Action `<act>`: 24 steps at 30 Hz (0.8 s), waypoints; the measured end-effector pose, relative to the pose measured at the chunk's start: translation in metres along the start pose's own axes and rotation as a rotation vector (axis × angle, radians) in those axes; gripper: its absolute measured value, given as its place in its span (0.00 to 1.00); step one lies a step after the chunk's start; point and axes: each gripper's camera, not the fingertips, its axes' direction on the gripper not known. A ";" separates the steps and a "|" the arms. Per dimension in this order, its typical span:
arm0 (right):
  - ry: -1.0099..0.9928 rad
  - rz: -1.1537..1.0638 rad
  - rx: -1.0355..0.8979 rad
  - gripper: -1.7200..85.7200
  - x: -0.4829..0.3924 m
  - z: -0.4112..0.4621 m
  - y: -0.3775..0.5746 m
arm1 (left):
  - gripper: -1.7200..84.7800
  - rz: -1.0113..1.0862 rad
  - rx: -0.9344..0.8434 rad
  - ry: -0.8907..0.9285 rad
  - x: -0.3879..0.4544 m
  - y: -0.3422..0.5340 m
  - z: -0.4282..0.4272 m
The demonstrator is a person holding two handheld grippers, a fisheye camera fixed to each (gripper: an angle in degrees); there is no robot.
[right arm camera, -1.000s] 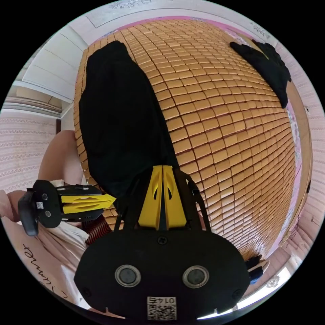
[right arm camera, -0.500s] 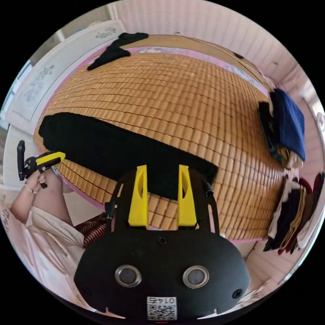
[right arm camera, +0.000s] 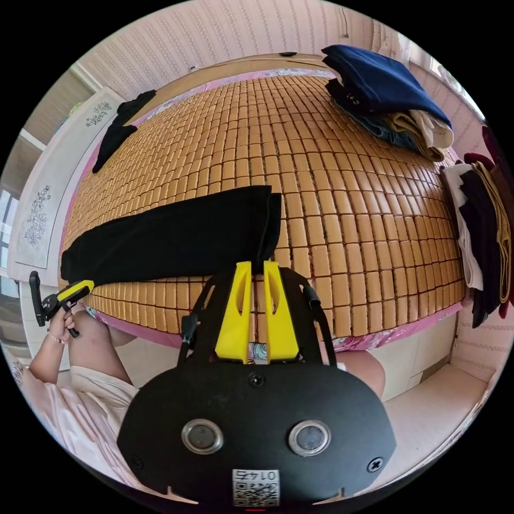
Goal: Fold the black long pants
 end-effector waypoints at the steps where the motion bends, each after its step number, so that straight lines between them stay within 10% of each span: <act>1: -0.048 0.021 0.028 0.06 0.009 -0.007 0.002 | 0.01 0.005 -0.003 -0.007 0.001 0.000 0.001; 6: -0.447 0.207 0.369 0.05 0.094 -0.092 0.024 | 0.01 0.150 0.017 0.133 0.041 -0.019 0.014; 14: -0.472 0.022 0.772 0.05 0.117 -0.241 0.041 | 0.01 0.386 0.052 0.450 0.205 -0.088 0.072; 24: -0.697 -0.665 0.275 0.07 -0.140 -0.168 -0.017 | 0.01 0.189 0.250 0.442 0.128 -0.018 -0.002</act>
